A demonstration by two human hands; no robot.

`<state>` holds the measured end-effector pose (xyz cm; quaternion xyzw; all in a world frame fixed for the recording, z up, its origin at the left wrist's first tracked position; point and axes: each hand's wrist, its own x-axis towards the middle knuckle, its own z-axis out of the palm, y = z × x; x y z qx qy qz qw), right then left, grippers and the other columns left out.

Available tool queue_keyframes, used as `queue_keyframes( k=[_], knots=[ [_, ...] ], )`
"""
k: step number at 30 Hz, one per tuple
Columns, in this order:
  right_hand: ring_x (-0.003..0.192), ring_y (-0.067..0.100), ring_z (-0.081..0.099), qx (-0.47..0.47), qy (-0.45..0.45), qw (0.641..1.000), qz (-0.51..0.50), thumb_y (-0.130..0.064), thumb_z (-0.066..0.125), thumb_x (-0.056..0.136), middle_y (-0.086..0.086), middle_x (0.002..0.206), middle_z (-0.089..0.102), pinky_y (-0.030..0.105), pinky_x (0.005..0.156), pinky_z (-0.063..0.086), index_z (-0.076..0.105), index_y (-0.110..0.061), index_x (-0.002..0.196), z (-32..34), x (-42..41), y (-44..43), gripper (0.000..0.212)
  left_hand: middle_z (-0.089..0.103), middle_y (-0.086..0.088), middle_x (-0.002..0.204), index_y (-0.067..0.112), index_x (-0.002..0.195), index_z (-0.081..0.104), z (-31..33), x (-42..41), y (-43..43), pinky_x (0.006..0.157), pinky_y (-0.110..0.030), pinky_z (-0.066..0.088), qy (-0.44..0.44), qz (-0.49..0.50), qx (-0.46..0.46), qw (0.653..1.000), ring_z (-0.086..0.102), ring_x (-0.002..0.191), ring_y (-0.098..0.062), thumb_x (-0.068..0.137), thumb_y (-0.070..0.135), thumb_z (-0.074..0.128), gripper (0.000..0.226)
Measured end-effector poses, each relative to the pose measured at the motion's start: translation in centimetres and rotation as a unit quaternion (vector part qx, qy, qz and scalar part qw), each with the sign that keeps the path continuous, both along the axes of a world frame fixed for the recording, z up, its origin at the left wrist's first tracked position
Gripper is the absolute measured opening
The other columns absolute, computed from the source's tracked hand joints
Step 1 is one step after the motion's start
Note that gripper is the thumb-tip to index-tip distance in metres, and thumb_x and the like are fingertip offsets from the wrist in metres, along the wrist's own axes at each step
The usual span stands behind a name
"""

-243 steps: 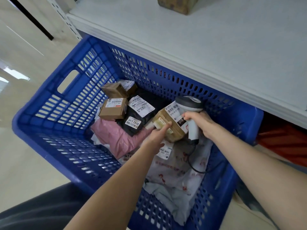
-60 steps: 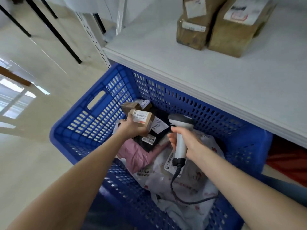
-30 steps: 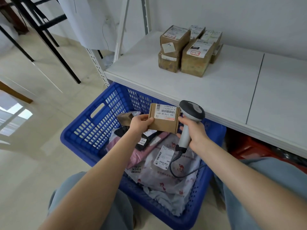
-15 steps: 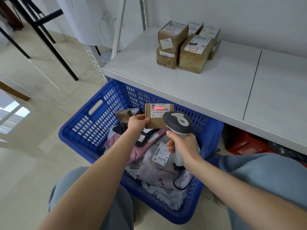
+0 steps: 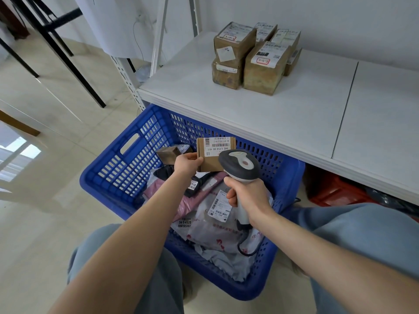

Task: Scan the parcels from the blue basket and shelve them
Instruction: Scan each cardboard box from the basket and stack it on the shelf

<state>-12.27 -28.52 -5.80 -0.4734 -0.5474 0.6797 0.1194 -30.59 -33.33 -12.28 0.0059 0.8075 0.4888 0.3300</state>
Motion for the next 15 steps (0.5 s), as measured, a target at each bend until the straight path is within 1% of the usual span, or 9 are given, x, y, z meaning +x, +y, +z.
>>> queue_keyframes(
  k=[6, 8, 9, 11, 12, 14, 15],
  knots=[
    [0.040, 0.009, 0.051, 0.009, 0.006, 1.000, 0.003, -0.013, 0.069, 0.083, 0.002, 0.047, 0.058, 0.025, 0.050, 0.047, 0.064, -0.009, 0.060, -0.3, -0.2, 0.2, 0.023, 0.067, -0.008, 0.101, 0.006, 0.121, 0.062, 0.0, 0.0, 0.1, 0.080, -0.053, 0.056, 0.005, 0.003, 0.002, 1.000, 0.065, 0.098, -0.034, 0.090, 0.014, 0.065, 0.032],
    [0.042, 0.009, 0.053, 0.003, 0.022, 1.000, -0.009, -0.013, 0.069, 0.083, 0.000, 0.048, 0.060, 0.024, 0.050, 0.048, 0.066, -0.009, 0.065, -0.1, -0.4, 0.7, 0.018, 0.068, -0.009, 0.102, 0.005, 0.121, 0.062, 0.1, 0.0, 0.1, 0.082, -0.052, 0.056, 0.011, 0.003, 0.009, 1.000, 0.065, 0.098, -0.034, 0.091, 0.014, 0.064, 0.032],
    [0.044, 0.008, 0.054, -0.003, 0.036, 0.999, -0.023, -0.013, 0.070, 0.083, -0.001, 0.051, 0.062, 0.024, 0.051, 0.050, 0.068, -0.009, 0.070, -0.1, -0.5, 1.2, 0.014, 0.068, -0.009, 0.102, 0.005, 0.122, 0.062, 0.1, 0.0, 0.2, 0.084, -0.048, 0.056, 0.014, 0.004, 0.015, 1.000, 0.065, 0.096, -0.032, 0.091, 0.014, 0.063, 0.032],
    [0.054, 0.008, 0.059, -0.021, 0.065, 0.996, -0.065, -0.012, 0.071, 0.083, -0.003, 0.060, 0.066, 0.027, 0.056, 0.053, 0.069, -0.010, 0.080, 0.2, -0.9, 2.2, 0.005, 0.066, -0.009, 0.103, 0.006, 0.121, 0.061, 0.5, 0.0, 0.3, 0.081, -0.037, 0.056, 0.018, 0.007, 0.034, 0.999, 0.063, 0.093, -0.027, 0.093, 0.014, 0.061, 0.029],
    [0.062, 0.008, 0.061, -0.032, 0.076, 0.993, -0.087, -0.012, 0.071, 0.084, -0.003, 0.068, 0.067, 0.027, 0.058, 0.055, 0.068, -0.011, 0.084, 0.3, -1.1, 2.9, 0.003, 0.065, -0.007, 0.104, 0.009, 0.119, 0.061, 0.8, 0.0, 0.4, 0.079, -0.035, 0.055, 0.017, 0.009, 0.050, 0.999, 0.063, 0.095, -0.026, 0.093, 0.014, 0.060, 0.027],
    [0.076, 0.008, 0.061, -0.059, 0.094, 0.987, -0.120, -0.011, 0.071, 0.085, -0.002, 0.081, 0.066, 0.027, 0.065, 0.057, 0.067, -0.011, 0.094, 0.6, -1.5, 4.2, 0.010, 0.063, -0.004, 0.101, 0.012, 0.115, 0.060, 1.5, 0.0, 0.5, 0.075, -0.033, 0.056, 0.012, 0.011, 0.083, 0.996, 0.064, 0.096, -0.024, 0.094, 0.014, 0.060, 0.022],
    [0.080, 0.010, 0.061, -0.073, 0.100, 0.984, -0.128, -0.011, 0.071, 0.084, -0.002, 0.086, 0.066, 0.030, 0.071, 0.057, 0.066, -0.012, 0.098, 0.7, -1.7, 4.8, 0.015, 0.063, -0.004, 0.098, 0.013, 0.113, 0.060, 2.0, 0.2, 0.6, 0.073, -0.032, 0.056, 0.012, 0.010, 0.096, 0.995, 0.064, 0.094, -0.023, 0.093, 0.015, 0.060, 0.020]
  ],
)
